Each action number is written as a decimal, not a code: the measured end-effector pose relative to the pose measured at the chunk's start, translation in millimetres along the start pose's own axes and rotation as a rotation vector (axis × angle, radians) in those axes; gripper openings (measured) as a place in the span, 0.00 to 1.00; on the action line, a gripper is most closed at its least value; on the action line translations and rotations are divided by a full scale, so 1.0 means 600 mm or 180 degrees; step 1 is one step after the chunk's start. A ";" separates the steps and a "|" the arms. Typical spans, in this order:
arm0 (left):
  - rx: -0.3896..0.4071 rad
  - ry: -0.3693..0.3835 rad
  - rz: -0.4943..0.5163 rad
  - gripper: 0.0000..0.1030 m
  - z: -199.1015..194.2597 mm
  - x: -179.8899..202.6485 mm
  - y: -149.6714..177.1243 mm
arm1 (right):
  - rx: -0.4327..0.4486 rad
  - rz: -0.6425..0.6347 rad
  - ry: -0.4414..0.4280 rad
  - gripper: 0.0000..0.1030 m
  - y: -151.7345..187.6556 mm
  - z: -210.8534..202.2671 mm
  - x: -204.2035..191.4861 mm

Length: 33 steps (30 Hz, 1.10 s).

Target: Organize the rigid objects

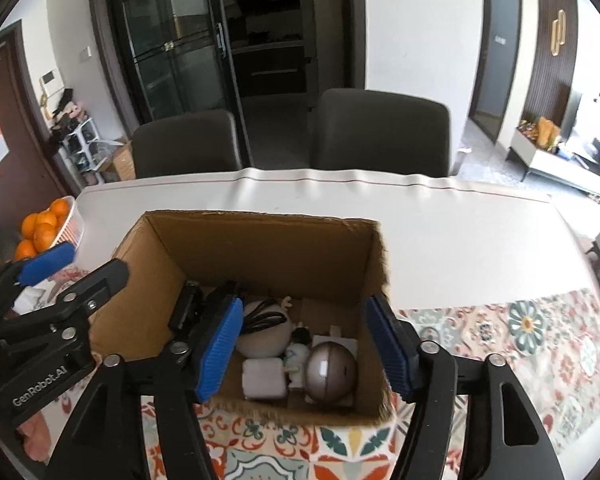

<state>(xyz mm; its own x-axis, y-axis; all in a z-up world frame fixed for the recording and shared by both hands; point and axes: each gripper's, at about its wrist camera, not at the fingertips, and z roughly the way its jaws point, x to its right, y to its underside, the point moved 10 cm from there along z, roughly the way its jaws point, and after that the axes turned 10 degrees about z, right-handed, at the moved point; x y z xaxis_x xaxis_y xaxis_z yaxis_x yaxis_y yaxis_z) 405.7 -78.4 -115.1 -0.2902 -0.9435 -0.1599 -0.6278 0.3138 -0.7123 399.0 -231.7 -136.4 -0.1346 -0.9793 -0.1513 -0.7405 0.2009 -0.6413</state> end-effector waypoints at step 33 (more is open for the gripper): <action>0.0653 -0.0685 0.0073 1.00 -0.351 0.009 0.093 | 0.0960 -0.0057 0.0290 0.94 0.108 -0.359 0.019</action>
<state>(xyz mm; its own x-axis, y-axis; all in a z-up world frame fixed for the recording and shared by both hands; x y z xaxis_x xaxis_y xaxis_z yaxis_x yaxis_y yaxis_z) 216.8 -43.6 -11.7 -0.1290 -0.9442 -0.3032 -0.4576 0.3279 -0.8265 207.5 -235.3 -17.8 -0.1919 -0.9782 -0.0789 -0.5164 0.1690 -0.8395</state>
